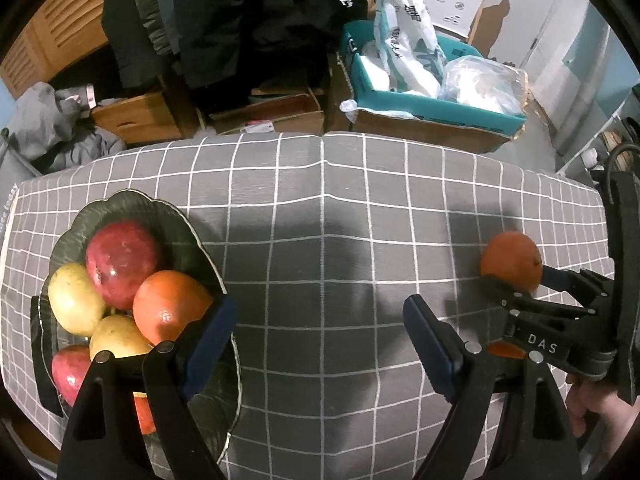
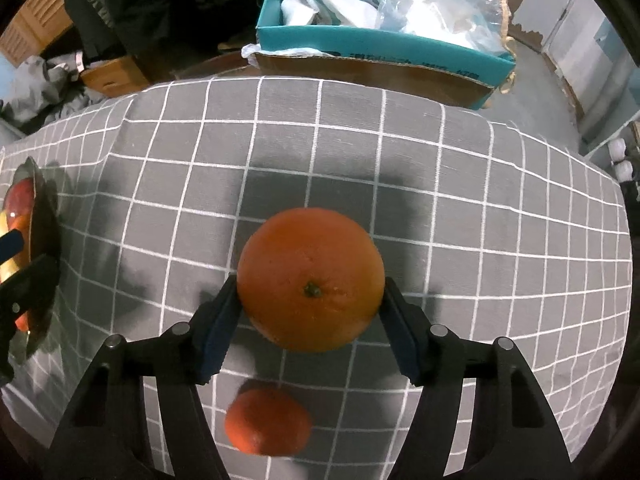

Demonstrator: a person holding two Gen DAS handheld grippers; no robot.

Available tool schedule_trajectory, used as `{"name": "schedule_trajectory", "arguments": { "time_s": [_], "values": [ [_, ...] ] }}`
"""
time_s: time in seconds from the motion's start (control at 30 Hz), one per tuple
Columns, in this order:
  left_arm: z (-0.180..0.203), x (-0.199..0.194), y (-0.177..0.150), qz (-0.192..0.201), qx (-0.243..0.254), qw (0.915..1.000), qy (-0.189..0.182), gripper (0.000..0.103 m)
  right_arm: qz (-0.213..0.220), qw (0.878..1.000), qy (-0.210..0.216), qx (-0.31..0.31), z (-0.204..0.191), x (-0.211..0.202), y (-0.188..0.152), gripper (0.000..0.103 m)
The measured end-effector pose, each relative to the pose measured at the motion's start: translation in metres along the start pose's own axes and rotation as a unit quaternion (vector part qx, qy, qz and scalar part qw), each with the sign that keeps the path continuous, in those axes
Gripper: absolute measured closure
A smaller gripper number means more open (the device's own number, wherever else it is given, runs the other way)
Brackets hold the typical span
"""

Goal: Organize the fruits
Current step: 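Grasp the larger tangerine with the right tool, then grasp the small tangerine with the left tool while the right tool holds its tangerine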

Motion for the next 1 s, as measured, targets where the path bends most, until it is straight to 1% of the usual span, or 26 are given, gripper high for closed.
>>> {"name": "schedule_trajectory", "arguments": {
  "time_s": [0.2, 0.43, 0.63, 0.87, 1.0],
  "values": [
    [0.011, -0.009, -0.003, 0.001, 0.003, 0.9998, -0.02, 0.016, 0.023, 1.0, -0.005, 0.011, 0.013, -0.024, -0.008, 0.035],
    [0.03, -0.021, -0.007, 0.005, 0.017, 0.9991, -0.039, 0.016, 0.044, 0.999, -0.009, 0.019, 0.029, -0.051, -0.022, 0.036],
    [0.058, -0.028, -0.018, 0.006, 0.052, 0.9971, -0.055, 0.016, 0.054, 0.998, -0.013, 0.028, 0.046, -0.069, -0.04, 0.036],
    [0.092, -0.026, -0.031, -0.013, 0.077, 0.9936, -0.082, 0.016, 0.056, 0.997, -0.017, 0.047, 0.073, -0.08, -0.066, 0.036],
    [0.112, -0.026, -0.039, -0.013, 0.099, 0.9915, -0.084, 0.016, 0.055, 0.997, -0.019, 0.057, 0.086, -0.082, -0.08, 0.036]
  ]
}}
Point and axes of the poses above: each gripper's, at about its wrist camera, not at the fingertips, and x roughly the way its jaws point, z to its right, y to its top, the point moved 5 cm from there along x, roughly the way its jaws point, and after that the axes turned 5 degrees about y, right-handed, at the moved point
